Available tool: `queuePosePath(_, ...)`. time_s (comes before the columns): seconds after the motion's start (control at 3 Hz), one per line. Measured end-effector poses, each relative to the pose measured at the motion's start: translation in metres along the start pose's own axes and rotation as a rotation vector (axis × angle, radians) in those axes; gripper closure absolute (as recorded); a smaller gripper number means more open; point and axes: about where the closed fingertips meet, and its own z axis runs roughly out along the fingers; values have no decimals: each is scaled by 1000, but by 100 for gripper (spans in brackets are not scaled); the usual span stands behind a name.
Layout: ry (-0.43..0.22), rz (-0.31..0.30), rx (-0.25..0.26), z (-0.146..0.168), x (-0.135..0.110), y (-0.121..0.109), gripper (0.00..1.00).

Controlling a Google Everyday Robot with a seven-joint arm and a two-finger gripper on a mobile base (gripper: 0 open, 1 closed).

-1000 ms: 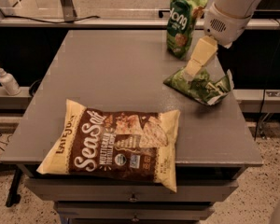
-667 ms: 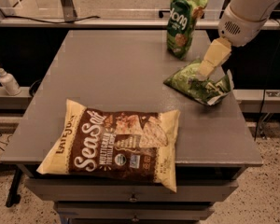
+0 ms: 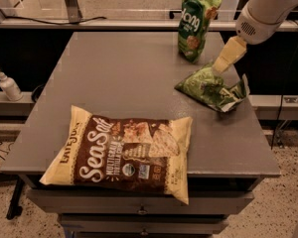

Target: Move green jalapeno chip bag near brown chip bag

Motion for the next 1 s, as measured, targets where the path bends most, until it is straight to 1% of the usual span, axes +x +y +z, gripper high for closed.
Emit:
queuePosePath(0.33,-44,1,50,21,-16,-24,0)
queuePosePath(0.67,-61,2,85,35,-17,-43,0)
queuePosePath(1.0,-63,-2,105,40,-10,-56,0)
